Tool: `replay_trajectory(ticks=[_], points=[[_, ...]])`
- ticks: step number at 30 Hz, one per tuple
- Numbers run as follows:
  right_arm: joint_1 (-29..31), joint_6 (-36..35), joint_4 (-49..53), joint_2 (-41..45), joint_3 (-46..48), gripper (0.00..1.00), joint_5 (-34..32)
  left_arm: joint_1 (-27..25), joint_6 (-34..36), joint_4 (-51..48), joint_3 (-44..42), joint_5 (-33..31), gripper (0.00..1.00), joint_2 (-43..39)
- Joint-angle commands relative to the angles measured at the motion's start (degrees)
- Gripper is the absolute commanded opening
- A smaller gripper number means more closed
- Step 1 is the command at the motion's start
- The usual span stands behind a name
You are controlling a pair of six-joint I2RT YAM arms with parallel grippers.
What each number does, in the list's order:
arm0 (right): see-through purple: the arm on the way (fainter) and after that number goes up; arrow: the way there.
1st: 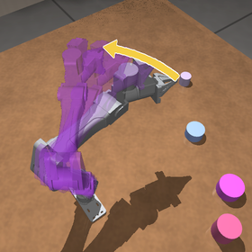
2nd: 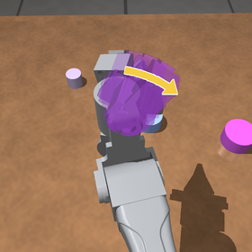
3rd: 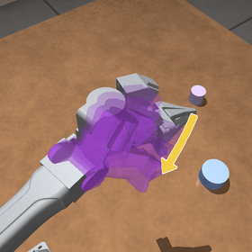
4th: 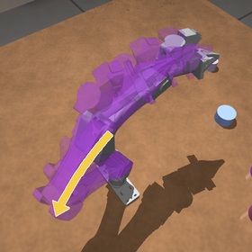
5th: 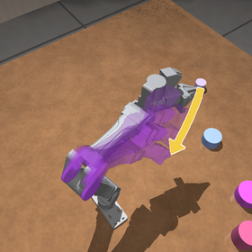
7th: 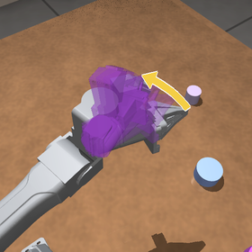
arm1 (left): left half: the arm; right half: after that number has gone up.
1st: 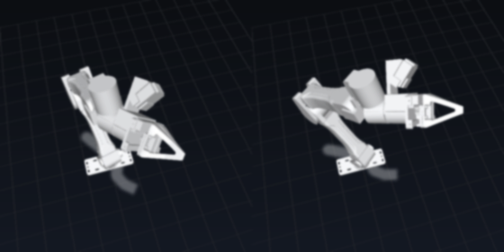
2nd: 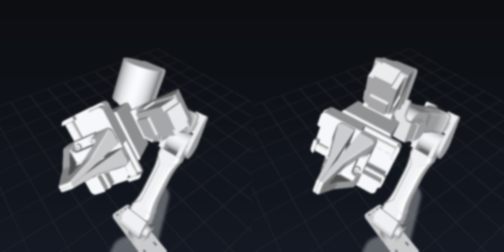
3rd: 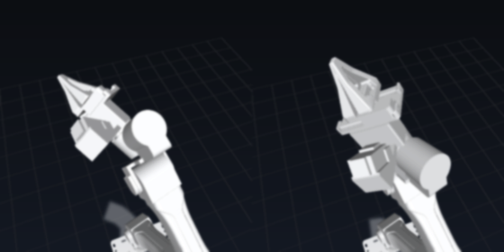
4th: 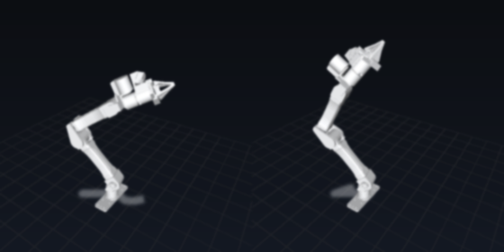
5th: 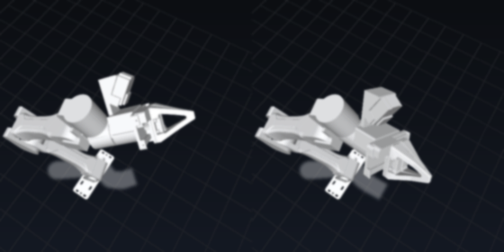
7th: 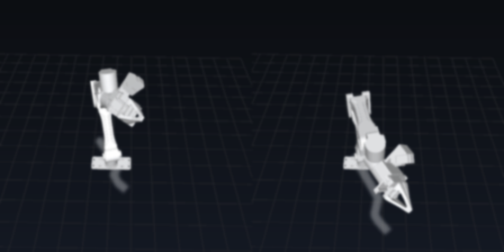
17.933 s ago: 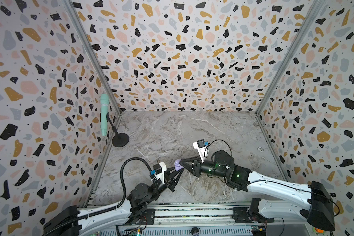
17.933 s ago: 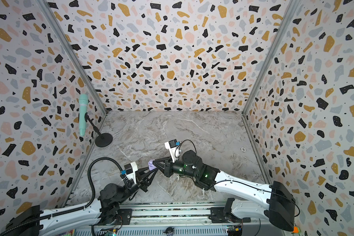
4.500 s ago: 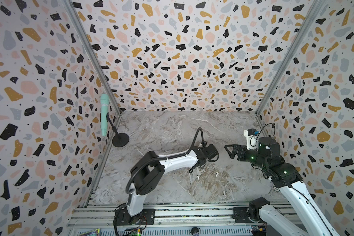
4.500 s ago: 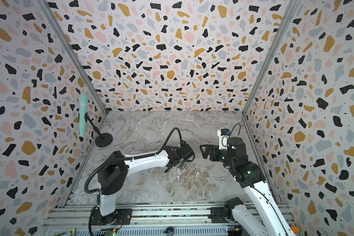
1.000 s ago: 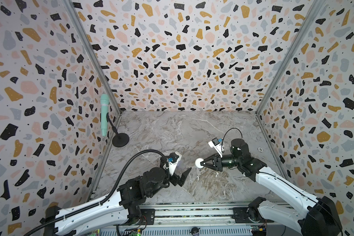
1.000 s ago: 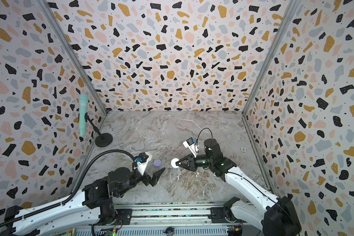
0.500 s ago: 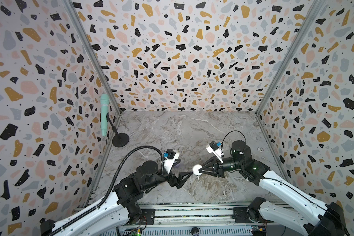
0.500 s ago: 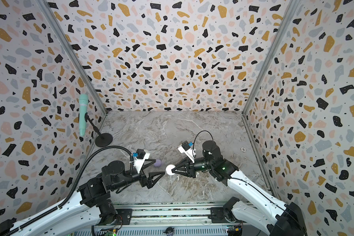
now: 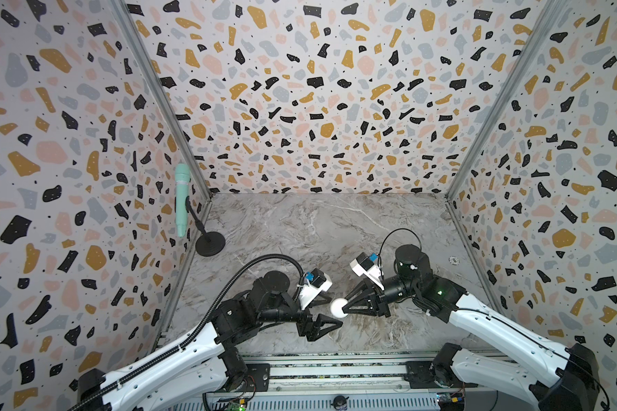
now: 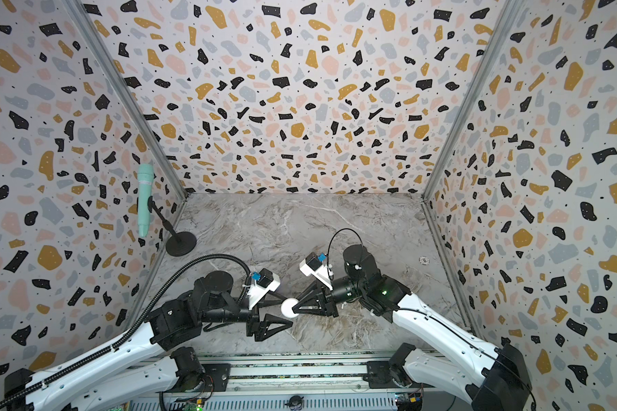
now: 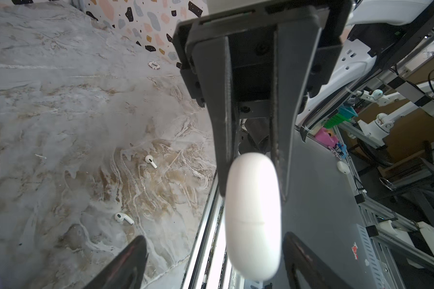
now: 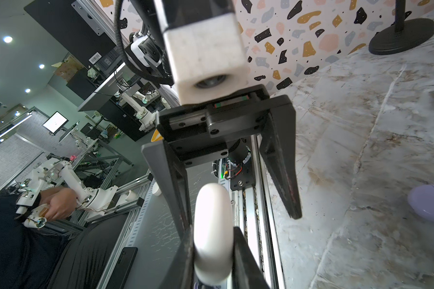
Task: Insert the wireless bluetooth earbuds into the charging case
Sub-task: 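Move the left gripper toward the white case held by the right gripper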
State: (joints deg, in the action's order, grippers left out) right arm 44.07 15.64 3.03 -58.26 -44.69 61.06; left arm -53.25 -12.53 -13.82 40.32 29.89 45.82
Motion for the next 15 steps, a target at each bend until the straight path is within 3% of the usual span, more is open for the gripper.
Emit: replay_trajectory(ticks=[1,5,15], points=[[0.53,-2.72,2.47,-0.19,-2.11,0.0,-1.21,0.5,2.42,-0.14,2.05,2.9,0.8,0.67],[0.74,-3.43,3.45,-0.11,-2.42,0.0,-3.31,0.48,2.23,-0.33,2.33,5.72,0.72,2.18],[2.28,-3.5,2.85,-0.54,-2.51,0.0,-4.38,0.51,1.2,1.98,1.87,8.28,0.63,4.37]])
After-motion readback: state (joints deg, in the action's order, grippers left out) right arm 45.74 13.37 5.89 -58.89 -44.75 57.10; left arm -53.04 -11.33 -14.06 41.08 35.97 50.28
